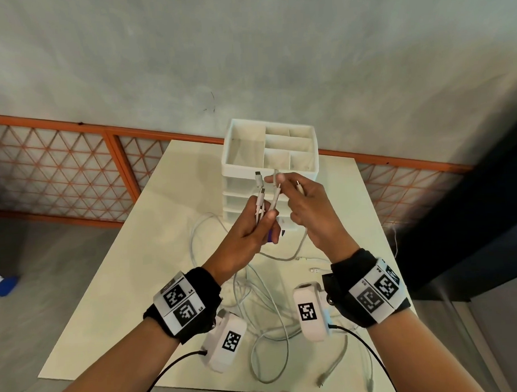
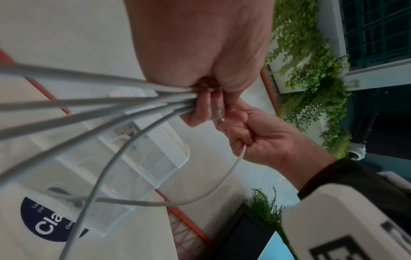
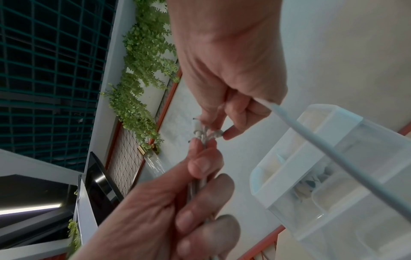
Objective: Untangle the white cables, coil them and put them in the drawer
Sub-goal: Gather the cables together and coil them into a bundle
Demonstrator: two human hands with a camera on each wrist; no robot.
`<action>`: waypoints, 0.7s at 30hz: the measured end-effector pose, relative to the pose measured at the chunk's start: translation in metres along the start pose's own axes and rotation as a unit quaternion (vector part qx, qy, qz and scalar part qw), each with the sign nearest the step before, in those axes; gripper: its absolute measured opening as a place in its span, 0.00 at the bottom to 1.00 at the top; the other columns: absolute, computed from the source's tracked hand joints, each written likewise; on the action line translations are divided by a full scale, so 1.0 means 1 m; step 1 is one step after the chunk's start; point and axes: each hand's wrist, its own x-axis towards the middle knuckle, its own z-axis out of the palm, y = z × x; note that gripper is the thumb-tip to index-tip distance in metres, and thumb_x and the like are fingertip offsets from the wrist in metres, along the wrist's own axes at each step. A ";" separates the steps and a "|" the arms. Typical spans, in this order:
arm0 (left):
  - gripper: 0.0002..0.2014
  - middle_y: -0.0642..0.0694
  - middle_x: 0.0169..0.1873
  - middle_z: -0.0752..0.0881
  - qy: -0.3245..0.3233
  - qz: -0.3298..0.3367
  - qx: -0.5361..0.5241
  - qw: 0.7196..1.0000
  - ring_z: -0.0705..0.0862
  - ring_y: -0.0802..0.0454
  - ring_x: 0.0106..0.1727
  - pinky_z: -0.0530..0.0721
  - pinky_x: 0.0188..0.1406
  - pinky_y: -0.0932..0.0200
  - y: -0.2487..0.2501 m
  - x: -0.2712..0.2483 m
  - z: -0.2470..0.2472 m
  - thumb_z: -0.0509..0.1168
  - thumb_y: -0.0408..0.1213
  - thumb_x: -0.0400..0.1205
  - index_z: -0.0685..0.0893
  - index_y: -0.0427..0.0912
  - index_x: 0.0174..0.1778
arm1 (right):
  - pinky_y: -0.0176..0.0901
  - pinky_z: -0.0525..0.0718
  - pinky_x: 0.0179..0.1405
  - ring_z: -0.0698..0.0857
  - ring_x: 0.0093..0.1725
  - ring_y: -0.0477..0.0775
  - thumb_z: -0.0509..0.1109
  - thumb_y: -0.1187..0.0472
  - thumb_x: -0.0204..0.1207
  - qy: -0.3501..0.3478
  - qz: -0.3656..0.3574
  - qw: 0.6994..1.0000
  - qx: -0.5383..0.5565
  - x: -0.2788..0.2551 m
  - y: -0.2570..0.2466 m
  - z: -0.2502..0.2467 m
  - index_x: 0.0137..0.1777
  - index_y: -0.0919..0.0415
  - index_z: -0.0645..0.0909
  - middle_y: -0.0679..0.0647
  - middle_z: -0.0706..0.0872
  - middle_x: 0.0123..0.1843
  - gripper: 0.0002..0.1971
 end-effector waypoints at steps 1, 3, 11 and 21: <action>0.05 0.40 0.30 0.75 0.001 0.003 0.003 1.000 0.77 0.66 0.23 0.70 0.25 0.77 0.000 0.000 -0.001 0.49 0.33 0.89 0.67 0.43 0.48 | 0.25 0.63 0.16 0.74 0.17 0.37 0.62 0.54 0.83 -0.002 0.004 1.000 -0.001 -0.001 0.000 0.000 0.58 0.65 0.85 0.35 0.77 0.18 0.16; 0.05 0.38 0.30 0.76 0.010 0.002 0.007 1.000 0.77 0.66 0.21 0.69 0.24 0.77 -0.001 -0.001 -0.001 0.50 0.33 0.89 0.67 0.39 0.48 | 0.28 0.60 0.16 0.69 0.15 0.40 0.61 0.55 0.84 0.003 0.011 1.000 0.015 -0.001 0.001 -0.001 0.58 0.67 0.83 0.37 0.79 0.20 0.17; 0.10 0.42 0.26 0.79 0.083 -0.005 0.002 0.996 0.70 0.62 0.19 0.65 0.20 0.71 -0.008 0.000 -0.004 0.51 0.37 0.88 0.65 0.32 0.52 | 0.36 0.56 0.20 0.57 0.24 0.45 0.71 0.59 0.77 0.030 0.033 0.992 0.116 0.000 0.005 -0.002 0.54 0.64 0.80 0.45 0.64 0.24 0.10; 0.07 0.40 0.27 0.80 0.015 -0.011 0.047 0.999 0.69 0.58 0.20 0.68 0.23 0.67 -0.016 -0.001 -0.011 0.52 0.39 0.88 0.67 0.42 0.46 | 0.34 0.56 0.20 0.56 0.22 0.44 0.67 0.53 0.80 -0.018 0.042 0.997 0.068 0.002 0.003 0.002 0.48 0.63 0.86 0.43 0.58 0.21 0.12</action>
